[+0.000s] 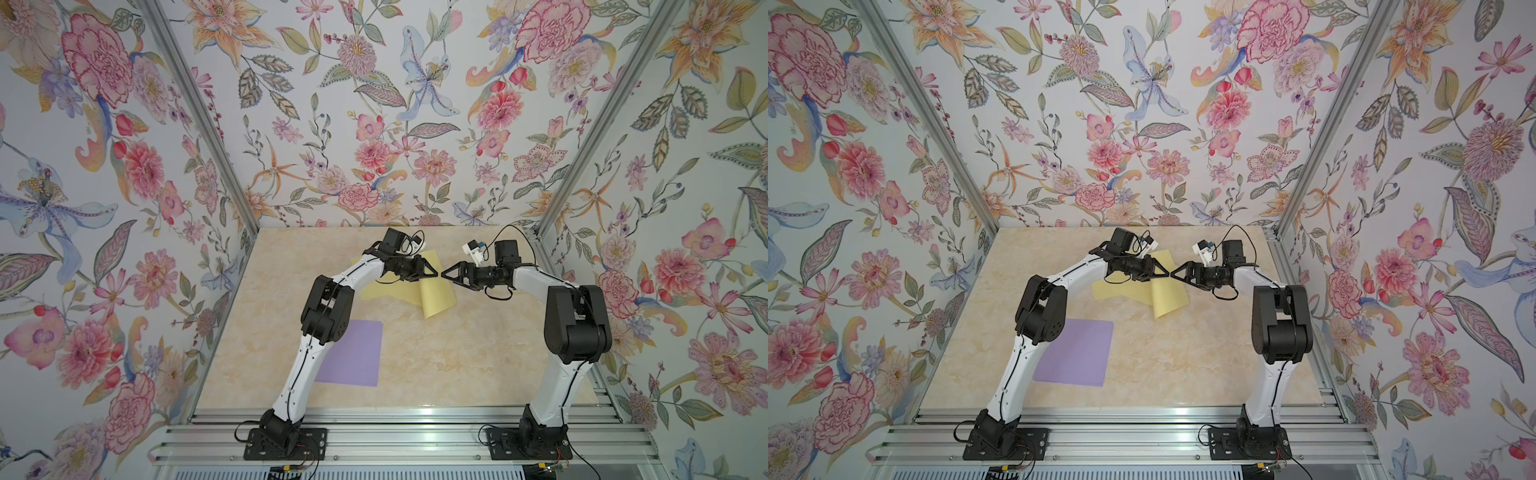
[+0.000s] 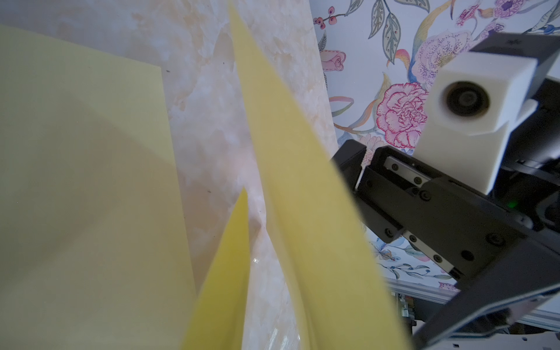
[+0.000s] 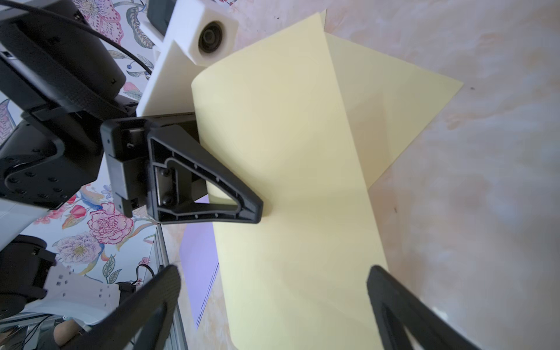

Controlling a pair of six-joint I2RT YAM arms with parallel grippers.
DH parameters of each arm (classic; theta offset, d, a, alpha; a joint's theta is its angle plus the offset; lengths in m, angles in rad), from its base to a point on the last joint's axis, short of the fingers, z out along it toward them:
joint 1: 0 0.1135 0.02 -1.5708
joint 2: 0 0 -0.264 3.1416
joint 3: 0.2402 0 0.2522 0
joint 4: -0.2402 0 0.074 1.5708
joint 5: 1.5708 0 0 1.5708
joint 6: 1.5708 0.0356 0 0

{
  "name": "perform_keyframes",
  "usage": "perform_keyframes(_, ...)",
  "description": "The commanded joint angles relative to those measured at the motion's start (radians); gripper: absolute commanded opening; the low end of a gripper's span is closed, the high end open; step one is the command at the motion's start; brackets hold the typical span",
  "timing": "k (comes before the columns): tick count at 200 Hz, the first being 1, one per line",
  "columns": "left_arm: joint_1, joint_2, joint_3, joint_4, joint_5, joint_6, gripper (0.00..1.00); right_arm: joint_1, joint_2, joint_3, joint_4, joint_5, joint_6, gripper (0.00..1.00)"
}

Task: Sort the scattered colored papers by color
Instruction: Pick up the colored paper from the center of the board.

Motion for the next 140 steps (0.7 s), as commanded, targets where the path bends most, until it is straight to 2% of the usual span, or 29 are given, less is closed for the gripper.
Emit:
perform_keyframes(1, 0.027, -0.050, -0.013, 0.000, 0.155, 0.075, 0.36, -0.022, 0.022, 0.008, -0.038, -0.091, -0.074, 1.00)
perform_keyframes(28, 0.026, -0.058, -0.012, -0.004, 0.219, 0.095, 0.37, -0.024, 0.069, 0.039, -0.090, -0.141, -0.136, 1.00)
perform_keyframes(73, 0.027, -0.059, -0.014, -0.018, 0.220, 0.093, 0.37, -0.018, 0.139, 0.031, -0.010, -0.220, -0.102, 0.98)
perform_keyframes(112, 0.025, -0.071, -0.016, -0.025, 0.224, 0.105, 0.37, -0.007, 0.141, 0.025, 0.050, -0.246, -0.078, 0.93)
perform_keyframes(140, 0.024, -0.066, -0.017, -0.031, 0.217, 0.108, 0.37, 0.011, 0.148, 0.016, 0.109, -0.253, -0.031, 0.82)
